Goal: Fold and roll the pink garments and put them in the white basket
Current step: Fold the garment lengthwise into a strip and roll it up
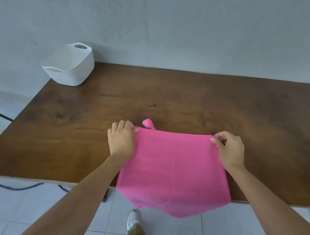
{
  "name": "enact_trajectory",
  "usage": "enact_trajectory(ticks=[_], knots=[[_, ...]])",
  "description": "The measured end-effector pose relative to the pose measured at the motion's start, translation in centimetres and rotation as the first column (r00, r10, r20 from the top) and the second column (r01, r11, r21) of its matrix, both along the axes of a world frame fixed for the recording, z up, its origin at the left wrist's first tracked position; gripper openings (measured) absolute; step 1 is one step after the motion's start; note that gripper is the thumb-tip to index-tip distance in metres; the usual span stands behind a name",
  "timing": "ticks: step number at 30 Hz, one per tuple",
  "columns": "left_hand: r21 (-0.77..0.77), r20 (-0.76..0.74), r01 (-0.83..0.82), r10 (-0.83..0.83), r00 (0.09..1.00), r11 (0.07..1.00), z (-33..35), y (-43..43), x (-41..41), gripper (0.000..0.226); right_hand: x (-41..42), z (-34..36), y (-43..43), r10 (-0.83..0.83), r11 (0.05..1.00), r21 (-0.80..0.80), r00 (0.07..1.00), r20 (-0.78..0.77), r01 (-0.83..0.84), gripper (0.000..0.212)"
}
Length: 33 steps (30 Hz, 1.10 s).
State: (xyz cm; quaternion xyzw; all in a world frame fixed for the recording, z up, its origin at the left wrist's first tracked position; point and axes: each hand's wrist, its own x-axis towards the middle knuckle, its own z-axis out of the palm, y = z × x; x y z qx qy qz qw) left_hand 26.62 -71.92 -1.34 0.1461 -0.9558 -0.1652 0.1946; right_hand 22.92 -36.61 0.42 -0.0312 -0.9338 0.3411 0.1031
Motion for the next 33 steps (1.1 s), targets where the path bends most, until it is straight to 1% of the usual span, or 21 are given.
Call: enact_trajectory(ticks=[1,3,4,8,11,16,22,27,33], knots=[[-0.024,0.001,-0.003,0.003,1.0,1.0,0.0,-0.1,-1.0,0.018,-1.1,0.0,-0.2,-0.021,1.0,0.019,1.0,0.002,0.021,0.006],[-0.056,0.002,-0.013,0.014,1.0,0.998,0.0,-0.4,-2.9,0.019,-3.2,0.0,-0.8,-0.088,0.995,0.053,0.996,0.026,0.087,0.016],[-0.068,0.004,-0.016,0.017,1.0,0.998,0.0,-0.6,-3.9,0.019,-4.2,0.2,-1.2,-0.124,0.99,0.071,0.991,0.042,0.121,0.017],[-0.111,0.026,-0.004,0.007,1.0,0.994,0.1,-1.2,-7.7,0.021,-7.5,-0.1,-2.7,-0.173,0.972,0.169,0.984,0.043,0.163,0.01],[-0.124,0.041,0.0,0.005,0.999,0.992,0.1,-1.7,-10.4,0.022,-9.9,-0.7,-3.2,-0.209,0.964,0.175,0.977,0.038,0.199,0.011],[-0.121,0.049,0.001,0.005,0.999,0.993,0.1,-2.3,-14.7,0.02,-14.0,-1.1,-4.3,-0.205,0.947,0.247,0.978,-0.031,0.206,0.014],[-0.117,0.032,0.004,-0.001,0.999,0.993,0.0,-2.6,-20.3,0.021,-19.8,-1.4,-4.8,-0.209,0.921,0.321,0.975,-0.077,0.223,0.018],[-0.113,0.052,0.006,0.0,0.999,0.994,-0.1,-2.8,-25.4,0.025,-24.7,-1.6,-4.8,-0.213,0.914,0.34,0.975,-0.068,0.223,0.02],[-0.087,0.082,-0.03,0.037,0.996,0.996,-0.1,-2.8,-30.3,0.03,-30.0,-1.7,-4.8,-0.265,0.914,0.3,0.962,-0.071,0.274,0.027]])
